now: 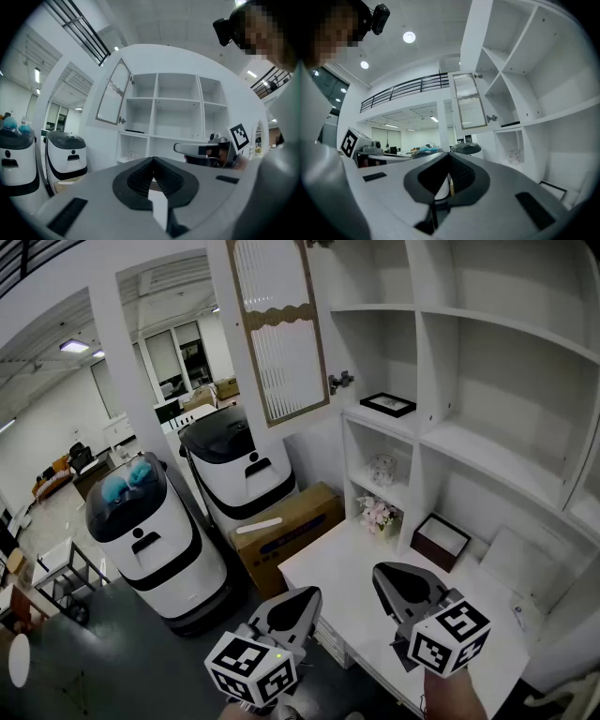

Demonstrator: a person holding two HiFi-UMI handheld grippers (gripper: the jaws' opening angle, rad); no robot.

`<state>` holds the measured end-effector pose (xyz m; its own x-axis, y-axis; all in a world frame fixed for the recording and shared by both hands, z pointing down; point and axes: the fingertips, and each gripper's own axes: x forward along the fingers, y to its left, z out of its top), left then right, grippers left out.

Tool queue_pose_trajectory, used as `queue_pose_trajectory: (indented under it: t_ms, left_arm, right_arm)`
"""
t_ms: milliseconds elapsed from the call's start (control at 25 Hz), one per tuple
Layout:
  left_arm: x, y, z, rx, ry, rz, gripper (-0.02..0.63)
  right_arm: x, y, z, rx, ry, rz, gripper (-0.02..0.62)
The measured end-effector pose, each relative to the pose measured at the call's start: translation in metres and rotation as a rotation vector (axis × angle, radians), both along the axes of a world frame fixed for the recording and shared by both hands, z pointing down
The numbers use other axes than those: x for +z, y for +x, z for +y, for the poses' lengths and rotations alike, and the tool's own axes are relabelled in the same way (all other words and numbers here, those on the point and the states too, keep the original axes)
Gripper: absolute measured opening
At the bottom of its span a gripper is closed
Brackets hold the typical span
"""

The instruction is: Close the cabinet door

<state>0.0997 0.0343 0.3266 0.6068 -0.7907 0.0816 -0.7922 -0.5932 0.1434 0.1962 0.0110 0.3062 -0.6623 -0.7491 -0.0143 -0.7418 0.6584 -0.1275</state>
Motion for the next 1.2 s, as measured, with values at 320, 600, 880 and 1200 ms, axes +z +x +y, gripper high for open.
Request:
queue_pose_trajectory:
  t_ms: [320, 600, 880, 1200]
  left_arm:
    - [0.002, -0.003, 0.0, 0.002, -0.006, 0.0, 0.005]
    - [0.004, -0.006, -0.002, 0.004, -0.014, -0.011, 0.005]
    - [0.0, -0.027, -0.005, -0.021, -0.009, -0.024, 0.005]
    - [-0.007, -0.065, -0.01, -0.035, 0.001, -0.018, 0.005]
  right_arm:
    - [0.004, -0.001, 0.0, 0.009, -0.005, 0.007, 0.005]
    - [0.005, -0.005, -0.003, 0.014, 0.002, 0.008, 0.005]
    - [0.006, -0.025, -0.01, -0.011, -0.016, -0.016, 0.005]
    - [-0.002, -0.06, -0.019, -0.02, -0.009, -0.018, 0.005]
